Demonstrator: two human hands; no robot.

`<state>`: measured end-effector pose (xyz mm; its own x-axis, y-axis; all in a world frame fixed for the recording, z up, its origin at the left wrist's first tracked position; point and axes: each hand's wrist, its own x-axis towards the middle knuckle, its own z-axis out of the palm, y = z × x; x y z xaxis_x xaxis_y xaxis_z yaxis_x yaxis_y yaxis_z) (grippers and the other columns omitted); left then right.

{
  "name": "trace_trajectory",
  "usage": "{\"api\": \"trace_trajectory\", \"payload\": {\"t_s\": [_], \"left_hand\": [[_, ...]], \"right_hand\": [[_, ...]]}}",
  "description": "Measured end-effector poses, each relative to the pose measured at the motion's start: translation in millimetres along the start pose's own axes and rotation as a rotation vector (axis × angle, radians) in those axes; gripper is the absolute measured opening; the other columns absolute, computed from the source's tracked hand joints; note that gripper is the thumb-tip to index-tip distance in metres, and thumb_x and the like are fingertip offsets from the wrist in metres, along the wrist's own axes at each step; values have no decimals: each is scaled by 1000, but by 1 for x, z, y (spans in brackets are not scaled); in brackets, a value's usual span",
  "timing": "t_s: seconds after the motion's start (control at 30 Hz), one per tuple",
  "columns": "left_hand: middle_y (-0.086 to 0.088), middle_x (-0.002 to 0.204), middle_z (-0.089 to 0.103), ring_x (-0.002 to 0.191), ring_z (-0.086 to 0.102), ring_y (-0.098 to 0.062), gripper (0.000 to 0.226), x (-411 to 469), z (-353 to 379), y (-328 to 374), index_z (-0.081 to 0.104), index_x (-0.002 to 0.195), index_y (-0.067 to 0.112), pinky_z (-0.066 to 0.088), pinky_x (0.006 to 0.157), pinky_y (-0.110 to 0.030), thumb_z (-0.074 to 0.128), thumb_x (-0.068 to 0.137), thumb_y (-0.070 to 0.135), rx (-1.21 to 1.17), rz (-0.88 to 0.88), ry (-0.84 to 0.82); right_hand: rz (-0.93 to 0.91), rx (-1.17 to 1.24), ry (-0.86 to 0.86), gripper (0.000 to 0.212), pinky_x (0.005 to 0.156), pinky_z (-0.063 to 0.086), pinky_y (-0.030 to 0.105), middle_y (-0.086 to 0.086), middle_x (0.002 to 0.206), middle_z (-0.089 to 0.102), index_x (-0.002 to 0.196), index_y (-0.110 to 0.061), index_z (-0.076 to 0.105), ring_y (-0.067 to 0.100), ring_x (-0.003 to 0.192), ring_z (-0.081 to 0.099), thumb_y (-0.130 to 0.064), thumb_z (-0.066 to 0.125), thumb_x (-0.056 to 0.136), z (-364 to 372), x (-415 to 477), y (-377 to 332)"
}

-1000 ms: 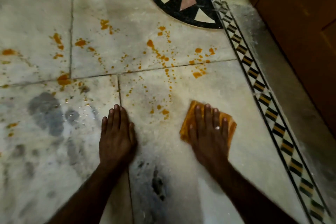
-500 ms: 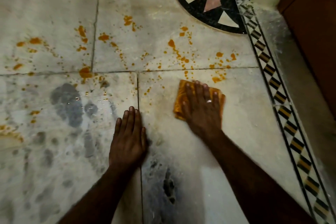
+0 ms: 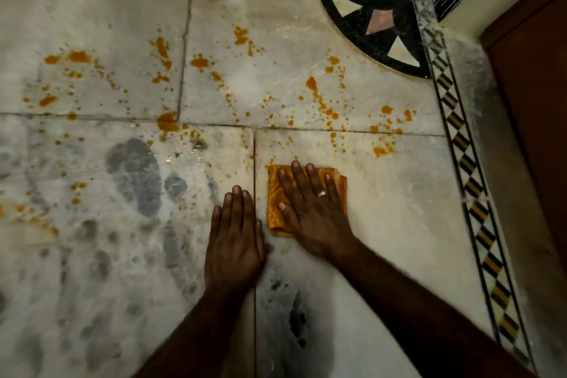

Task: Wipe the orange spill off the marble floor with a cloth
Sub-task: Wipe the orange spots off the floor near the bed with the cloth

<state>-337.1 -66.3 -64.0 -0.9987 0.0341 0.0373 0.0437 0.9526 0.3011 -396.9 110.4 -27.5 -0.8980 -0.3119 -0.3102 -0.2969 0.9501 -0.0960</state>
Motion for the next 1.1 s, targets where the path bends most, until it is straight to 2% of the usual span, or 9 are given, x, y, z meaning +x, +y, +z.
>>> {"api": "trace_trajectory", "payload": {"t_s": [0.13,0.23,0.3,0.47,0.6,0.77,0.87,0.93,1.1], "left_hand": [[-19,164,24,153,21,-31,60,1,-4,1,28,155,0,15,125,-47,37,103,27,-35,-11,-47],[-21,163,26,152,24,-33,59,3,-12,3,30,154,-2,18,125,-47,38,103,25,-80,-34,-82],[-22,161,29,151,28,-34,58,5,-17,4,31,153,-3,19,125,-47,38,103,24,-97,-45,-105],[-22,162,28,151,26,-34,58,7,-14,5,29,154,-3,20,124,-47,32,103,26,-111,-57,-124],[-22,161,29,152,25,-34,57,5,-6,2,34,152,-3,26,122,-49,38,102,24,-87,-14,-50],[-21,161,31,151,28,-34,56,2,-6,-1,35,152,-2,23,122,-47,34,101,23,-89,14,13],[-21,162,28,151,28,-34,59,-7,-9,-21,32,153,-2,23,122,-48,34,100,25,-31,9,21],[-21,162,28,150,28,-34,60,-14,-16,-48,33,153,-2,22,122,-50,38,100,26,44,-63,43],[-18,164,25,152,24,-31,63,-10,-33,-89,30,155,1,17,124,-48,31,103,36,113,-215,22]], "right_hand": [[-26,-26,-292,70,127,8,52,-3,171,-13,161,-36,-10,24,159,-6,-66,10,102,-47,5,11],[-108,-75,-322,85,127,13,50,6,171,-4,158,-32,-11,32,158,3,-76,-16,86,-84,-10,18],[-180,-161,-331,90,126,17,49,8,171,5,159,-28,-5,35,157,10,-76,-23,85,-102,-20,24],[-251,-277,-326,80,126,12,46,3,172,1,164,-27,2,28,159,6,-62,-2,93,-108,5,18],[-297,-310,-200,70,121,32,49,5,169,22,163,-20,22,29,154,26,-55,26,103,-65,23,22],[-285,-224,-30,66,121,27,55,9,172,11,164,-16,15,32,158,11,-48,28,107,-16,2,13],[-353,-178,53,64,121,28,57,10,171,16,163,-17,21,35,157,14,-46,29,106,9,-20,-22],[-402,-139,99,64,121,27,56,9,170,20,162,-20,26,34,157,17,-47,36,104,14,-16,-49],[-394,-109,131,67,123,23,54,5,170,21,162,-23,25,30,156,20,-51,38,102,-4,54,-75]]}}
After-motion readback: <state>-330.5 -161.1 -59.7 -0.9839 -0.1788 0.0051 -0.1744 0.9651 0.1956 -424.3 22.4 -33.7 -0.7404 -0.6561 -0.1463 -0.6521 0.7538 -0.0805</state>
